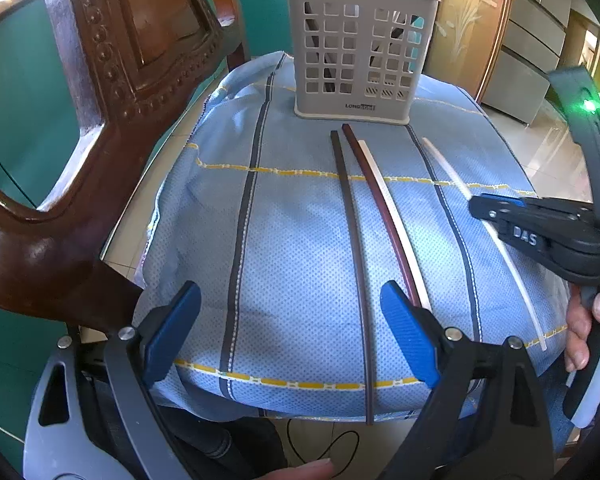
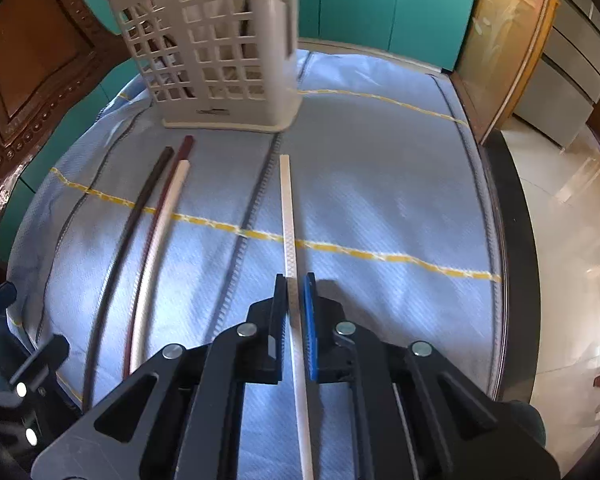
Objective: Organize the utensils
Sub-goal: 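Grasp a light wooden stick with the right gripper while the left grasps a dark one, then lift both sticks over the white basket and open both grippers to drop them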
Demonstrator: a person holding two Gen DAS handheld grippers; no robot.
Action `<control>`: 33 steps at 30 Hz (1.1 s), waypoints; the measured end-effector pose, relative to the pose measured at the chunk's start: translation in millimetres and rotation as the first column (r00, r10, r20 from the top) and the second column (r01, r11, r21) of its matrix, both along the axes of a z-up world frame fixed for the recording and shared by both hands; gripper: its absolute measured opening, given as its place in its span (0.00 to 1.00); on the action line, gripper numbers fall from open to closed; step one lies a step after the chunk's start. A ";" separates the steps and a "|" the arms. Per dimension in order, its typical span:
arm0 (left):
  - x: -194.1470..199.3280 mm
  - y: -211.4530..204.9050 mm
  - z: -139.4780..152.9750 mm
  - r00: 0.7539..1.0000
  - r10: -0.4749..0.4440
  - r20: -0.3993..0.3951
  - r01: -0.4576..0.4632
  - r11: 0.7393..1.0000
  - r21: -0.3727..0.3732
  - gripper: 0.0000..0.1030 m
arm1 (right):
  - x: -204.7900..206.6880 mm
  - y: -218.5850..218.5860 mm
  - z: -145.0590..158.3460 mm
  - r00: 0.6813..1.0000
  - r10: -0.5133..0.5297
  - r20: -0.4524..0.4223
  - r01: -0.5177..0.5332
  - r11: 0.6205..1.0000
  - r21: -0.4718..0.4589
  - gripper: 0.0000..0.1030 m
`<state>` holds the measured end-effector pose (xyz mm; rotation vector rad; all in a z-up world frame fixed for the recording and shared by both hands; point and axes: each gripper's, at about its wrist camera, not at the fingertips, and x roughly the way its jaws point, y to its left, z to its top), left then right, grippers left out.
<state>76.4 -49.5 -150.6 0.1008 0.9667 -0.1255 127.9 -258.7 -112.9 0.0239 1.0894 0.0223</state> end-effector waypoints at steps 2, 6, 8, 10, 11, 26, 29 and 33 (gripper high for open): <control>2.0 0.6 0.8 1.000 -0.001 0.004 0.001 1.000 0.005 0.88 | -2.0 -9.7 0.9 1.000 -0.024 -0.006 0.024 0.999 0.030 0.09; 6.2 6.5 4.0 1.000 0.020 0.015 -0.020 1.000 0.006 0.88 | -5.0 -22.7 11.3 0.999 -0.045 0.029 0.042 0.995 0.095 0.12; 10.0 10.5 6.9 0.999 0.042 0.018 -0.042 0.999 0.000 0.88 | -4.2 -22.1 16.7 0.998 -0.034 0.044 0.029 0.995 0.098 0.16; 13.2 12.7 8.8 0.998 0.058 0.019 -0.058 0.998 -0.006 0.85 | -2.0 -17.2 18.7 0.999 -0.016 0.047 0.011 0.995 0.100 0.23; 15.1 13.1 9.1 0.998 0.061 0.015 -0.061 0.998 -0.010 0.80 | -0.6 -13.7 18.6 0.999 -0.003 0.046 -0.001 0.995 0.101 0.24; 86.9 -16.9 5.6 0.997 -0.006 -0.077 0.002 0.999 -0.051 0.49 | 19.1 -10.1 3.5 0.999 -0.039 -0.005 0.039 0.999 0.025 0.27; 100.6 -23.1 -2.4 0.991 -0.030 -0.129 0.019 0.996 -0.087 0.49 | 15.4 -11.7 -0.4 1.000 -0.030 0.002 0.030 0.999 0.015 0.31; 115.1 -30.2 -17.9 0.982 -0.037 -0.186 0.023 0.997 -0.075 0.44 | 14.5 -7.8 -1.9 1.000 -0.005 0.017 0.005 1.000 -0.019 0.35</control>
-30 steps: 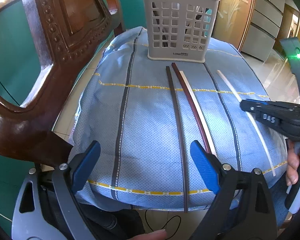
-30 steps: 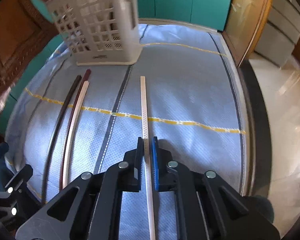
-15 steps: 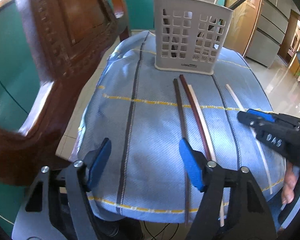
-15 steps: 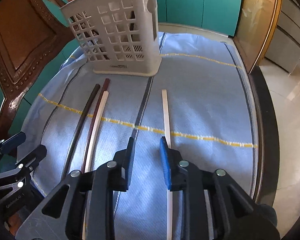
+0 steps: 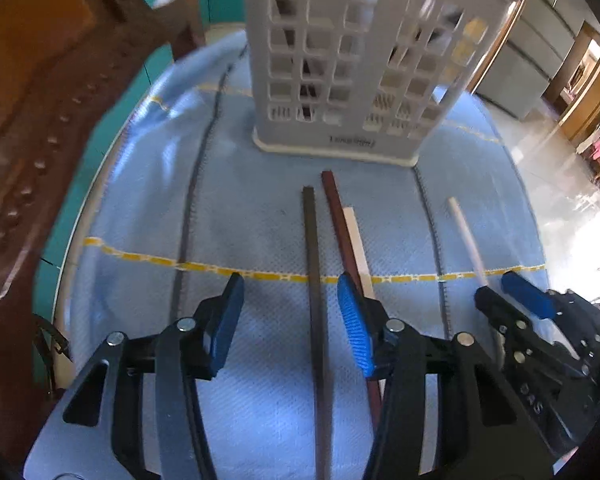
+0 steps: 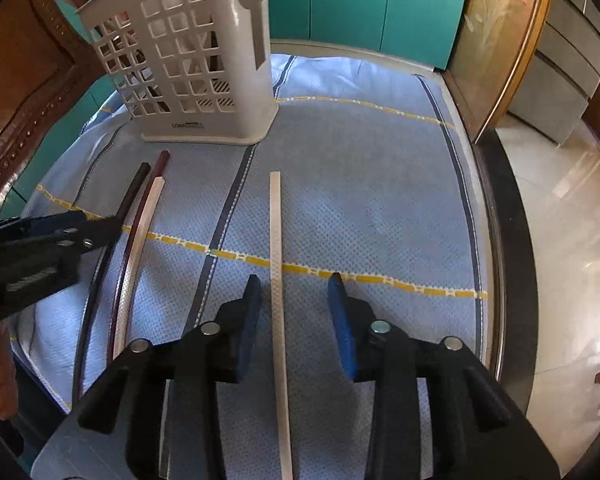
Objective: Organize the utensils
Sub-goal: 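Lift both sticks over the white basket and open both grippers to drop them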
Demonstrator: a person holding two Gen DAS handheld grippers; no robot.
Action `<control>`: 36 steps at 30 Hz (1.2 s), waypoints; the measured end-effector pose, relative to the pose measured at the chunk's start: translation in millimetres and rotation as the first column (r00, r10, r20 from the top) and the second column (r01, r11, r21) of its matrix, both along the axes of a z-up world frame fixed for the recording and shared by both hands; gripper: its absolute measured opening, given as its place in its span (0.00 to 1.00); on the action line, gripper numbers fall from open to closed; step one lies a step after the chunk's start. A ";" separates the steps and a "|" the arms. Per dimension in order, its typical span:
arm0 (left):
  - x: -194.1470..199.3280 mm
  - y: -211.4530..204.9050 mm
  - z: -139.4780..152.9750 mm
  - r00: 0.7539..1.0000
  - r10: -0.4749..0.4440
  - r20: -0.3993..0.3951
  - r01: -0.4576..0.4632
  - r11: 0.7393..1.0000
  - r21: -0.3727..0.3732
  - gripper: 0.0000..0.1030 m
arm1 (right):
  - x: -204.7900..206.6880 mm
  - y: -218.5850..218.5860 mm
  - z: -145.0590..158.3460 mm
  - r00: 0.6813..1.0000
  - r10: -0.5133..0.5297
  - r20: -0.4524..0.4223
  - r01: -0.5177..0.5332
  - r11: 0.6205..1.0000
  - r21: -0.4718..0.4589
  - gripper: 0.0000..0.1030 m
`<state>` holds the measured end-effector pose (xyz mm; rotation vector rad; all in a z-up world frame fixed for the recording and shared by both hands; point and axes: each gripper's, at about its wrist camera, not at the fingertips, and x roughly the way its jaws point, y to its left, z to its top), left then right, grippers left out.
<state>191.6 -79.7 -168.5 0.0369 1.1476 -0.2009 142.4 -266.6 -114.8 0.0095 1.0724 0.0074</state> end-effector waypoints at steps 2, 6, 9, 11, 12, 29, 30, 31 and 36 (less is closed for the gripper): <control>3.5 -5.4 -4.3 1.000 0.000 0.017 -0.001 0.998 0.056 0.45 | 2.9 3.8 -1.0 1.000 0.006 0.010 -0.006 1.000 -0.026 0.37; 10.9 -9.0 -1.5 1.000 0.000 0.000 0.000 0.998 0.068 0.48 | 10.0 6.4 -2.0 1.000 0.013 0.027 -0.012 0.999 -0.038 0.41; 19.3 -9.3 0.2 0.999 0.007 -0.031 -0.005 0.997 0.073 0.50 | 16.1 8.5 -2.3 0.999 0.036 0.027 -0.035 0.999 -0.033 0.34; 18.8 -8.7 1.8 0.999 0.008 -0.034 -0.005 0.998 0.069 0.48 | 18.3 8.3 -1.5 0.998 0.060 0.018 -0.060 0.998 -0.014 0.19; 17.2 -8.2 2.6 1.000 0.009 -0.027 -0.008 0.998 0.069 0.45 | 19.5 10.0 -1.8 0.998 0.067 0.014 -0.066 0.998 -0.009 0.10; -45.8 3.8 96.5 0.979 -0.008 0.202 0.020 0.998 -0.056 0.07 | -35.8 -19.0 113.9 0.950 0.083 0.300 -0.131 0.981 0.143 0.06; -51.2 7.0 106.5 0.975 -0.008 0.223 0.022 0.998 -0.062 0.07 | -40.3 -21.5 122.6 0.945 0.083 0.315 -0.136 0.980 0.148 0.06; -56.8 10.7 118.0 0.969 -0.008 0.247 0.025 0.997 -0.068 0.07 | -46.5 -23.9 138.1 0.934 0.085 0.348 -0.145 0.978 0.150 0.06; -61.7 20.1 175.6 0.938 0.002 0.346 0.039 0.993 -0.112 0.07 | -53.4 -28.2 191.1 0.882 0.082 0.464 -0.171 0.974 0.152 0.06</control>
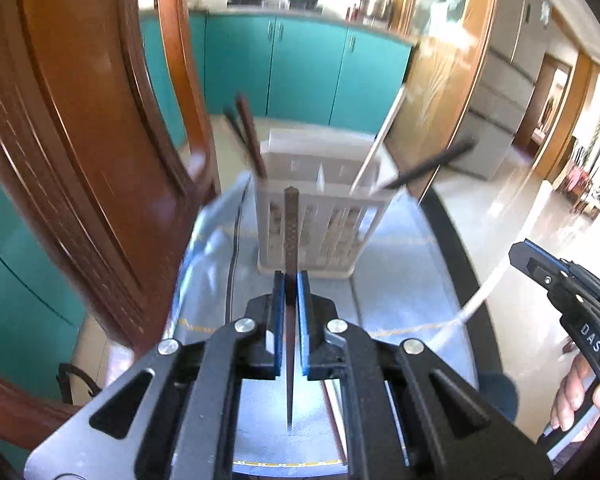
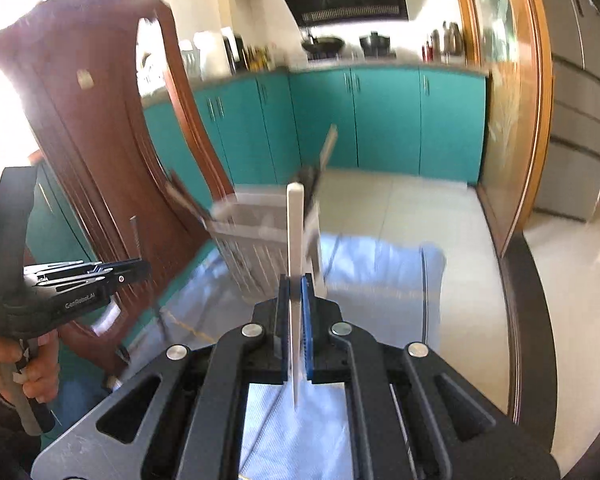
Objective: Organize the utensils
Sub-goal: 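Lift both sticks over the white basket and open both grippers to drop them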
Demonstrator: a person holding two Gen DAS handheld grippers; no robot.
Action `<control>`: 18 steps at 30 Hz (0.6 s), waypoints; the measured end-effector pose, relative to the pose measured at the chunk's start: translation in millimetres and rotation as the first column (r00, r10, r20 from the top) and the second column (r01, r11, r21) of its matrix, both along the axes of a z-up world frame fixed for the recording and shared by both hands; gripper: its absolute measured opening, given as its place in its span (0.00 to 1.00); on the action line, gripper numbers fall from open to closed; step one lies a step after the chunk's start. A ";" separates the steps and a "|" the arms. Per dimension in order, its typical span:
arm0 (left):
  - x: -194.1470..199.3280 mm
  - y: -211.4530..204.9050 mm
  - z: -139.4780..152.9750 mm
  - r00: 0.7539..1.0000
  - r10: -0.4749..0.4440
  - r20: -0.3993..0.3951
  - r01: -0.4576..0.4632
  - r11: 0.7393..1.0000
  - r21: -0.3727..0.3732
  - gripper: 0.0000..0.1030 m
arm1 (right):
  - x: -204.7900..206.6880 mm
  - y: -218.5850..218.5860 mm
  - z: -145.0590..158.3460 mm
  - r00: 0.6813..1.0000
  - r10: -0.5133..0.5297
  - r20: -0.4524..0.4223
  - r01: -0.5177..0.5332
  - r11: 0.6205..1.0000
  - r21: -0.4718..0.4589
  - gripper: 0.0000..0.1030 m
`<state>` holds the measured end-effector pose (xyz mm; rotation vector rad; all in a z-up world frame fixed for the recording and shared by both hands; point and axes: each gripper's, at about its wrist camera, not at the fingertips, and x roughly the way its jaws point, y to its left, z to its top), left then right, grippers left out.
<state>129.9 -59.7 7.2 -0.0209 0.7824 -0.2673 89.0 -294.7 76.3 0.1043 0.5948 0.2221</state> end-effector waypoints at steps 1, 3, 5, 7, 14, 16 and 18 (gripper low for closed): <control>-1.4 2.2 13.9 1.000 -0.005 0.029 0.005 1.000 -0.010 0.07 | -0.8 -1.3 12.0 1.000 0.004 0.029 -0.005 1.000 0.011 0.06; -3.5 6.8 42.2 0.996 -0.018 0.091 0.020 1.000 -0.021 0.07 | 1.1 -4.7 36.7 0.996 0.012 0.084 -0.015 0.999 0.037 0.06; -0.6 11.9 68.1 0.990 -0.015 0.140 0.020 0.999 -0.038 0.07 | 4.9 -7.3 57.6 0.993 0.012 0.116 -0.018 0.998 0.055 0.06; 6.8 14.4 94.3 0.982 -0.002 0.191 0.011 0.999 -0.048 0.07 | 12.9 -7.5 76.7 0.990 0.017 0.140 -0.027 0.997 0.070 0.06; 50.7 10.0 159.1 0.957 0.063 0.285 -0.033 0.994 -0.108 0.07 | 51.9 7.7 121.3 0.986 0.019 0.168 -0.038 0.993 0.109 0.06; 64.2 5.4 160.6 0.951 0.087 0.296 -0.057 0.993 -0.107 0.07 | 61.5 11.2 126.2 0.984 -0.004 0.176 -0.016 0.994 0.111 0.06; 79.8 -2.2 148.3 0.952 0.105 0.289 -0.081 0.992 -0.093 0.07 | 67.2 15.7 129.1 0.977 -0.050 0.209 0.031 0.995 0.093 0.06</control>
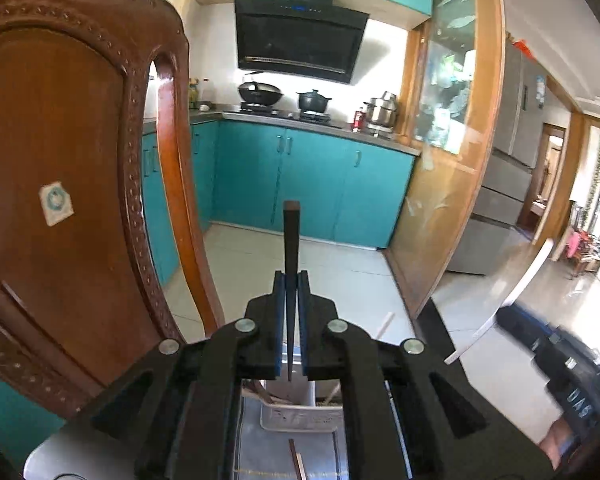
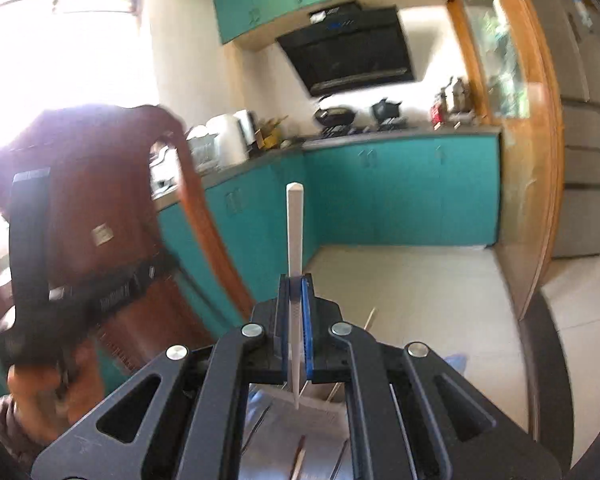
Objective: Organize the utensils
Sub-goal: 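Lift both sticks over the white basket and open both grippers to drop them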
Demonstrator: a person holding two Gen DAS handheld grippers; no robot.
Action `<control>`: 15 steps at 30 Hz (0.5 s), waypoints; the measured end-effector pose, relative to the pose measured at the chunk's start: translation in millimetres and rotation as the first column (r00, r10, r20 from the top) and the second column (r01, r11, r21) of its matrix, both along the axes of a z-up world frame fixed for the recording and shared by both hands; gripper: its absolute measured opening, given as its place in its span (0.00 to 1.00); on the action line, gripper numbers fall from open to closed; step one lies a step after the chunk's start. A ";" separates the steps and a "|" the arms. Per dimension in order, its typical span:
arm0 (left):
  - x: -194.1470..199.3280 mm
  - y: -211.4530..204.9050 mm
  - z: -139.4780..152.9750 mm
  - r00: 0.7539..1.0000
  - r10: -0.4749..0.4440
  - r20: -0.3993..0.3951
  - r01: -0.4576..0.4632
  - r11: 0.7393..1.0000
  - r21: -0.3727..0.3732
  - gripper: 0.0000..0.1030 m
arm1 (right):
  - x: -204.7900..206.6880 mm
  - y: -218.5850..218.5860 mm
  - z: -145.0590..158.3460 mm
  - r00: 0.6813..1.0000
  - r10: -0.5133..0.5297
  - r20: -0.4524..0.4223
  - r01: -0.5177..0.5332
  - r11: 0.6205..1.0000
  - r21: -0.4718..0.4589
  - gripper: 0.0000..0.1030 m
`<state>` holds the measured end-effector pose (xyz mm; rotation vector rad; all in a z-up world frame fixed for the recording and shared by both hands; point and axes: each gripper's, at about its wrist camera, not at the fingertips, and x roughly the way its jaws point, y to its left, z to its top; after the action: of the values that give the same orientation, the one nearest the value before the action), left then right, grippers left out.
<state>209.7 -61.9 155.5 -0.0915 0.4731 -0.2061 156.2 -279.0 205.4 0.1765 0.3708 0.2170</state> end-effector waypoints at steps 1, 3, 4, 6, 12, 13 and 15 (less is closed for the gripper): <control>6.0 -1.0 -6.5 1.000 0.002 -0.010 -0.002 1.000 0.001 0.07 | 6.4 1.1 -1.8 0.999 -0.040 0.020 0.041 0.999 -0.020 0.06; 10.8 -2.0 -21.3 0.999 0.002 -0.036 -0.001 1.000 0.005 0.07 | 17.4 3.6 -13.5 0.996 -0.079 0.036 0.080 0.996 -0.046 0.06; 14.4 -5.2 -32.7 0.999 0.001 -0.052 0.000 1.000 0.015 0.07 | 21.4 5.9 -22.6 0.996 -0.083 0.026 0.084 0.995 -0.052 0.06; 18.0 -10.5 -51.1 0.997 0.004 -0.077 -0.001 0.999 0.041 0.07 | 30.4 7.6 -44.8 0.997 -0.075 -0.012 0.074 0.996 -0.056 0.06; 16.1 -22.0 -95.9 0.993 0.006 -0.114 0.009 0.991 0.136 0.07 | 40.3 8.5 -85.7 0.994 -0.078 -0.083 0.070 0.993 -0.099 0.06; 15.3 -21.0 -99.3 0.994 0.016 -0.109 -0.001 0.991 0.135 0.08 | 39.9 11.6 -88.2 0.993 -0.080 -0.085 0.070 0.992 -0.108 0.07; 14.2 -17.0 -101.1 0.994 0.020 -0.109 -0.006 0.992 0.125 0.20 | 36.2 13.7 -90.4 0.994 -0.084 -0.075 0.074 0.989 -0.126 0.09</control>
<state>223.9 -78.9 54.4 0.0163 0.5942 -0.1588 192.4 -265.4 115.0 0.0779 0.4551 0.1088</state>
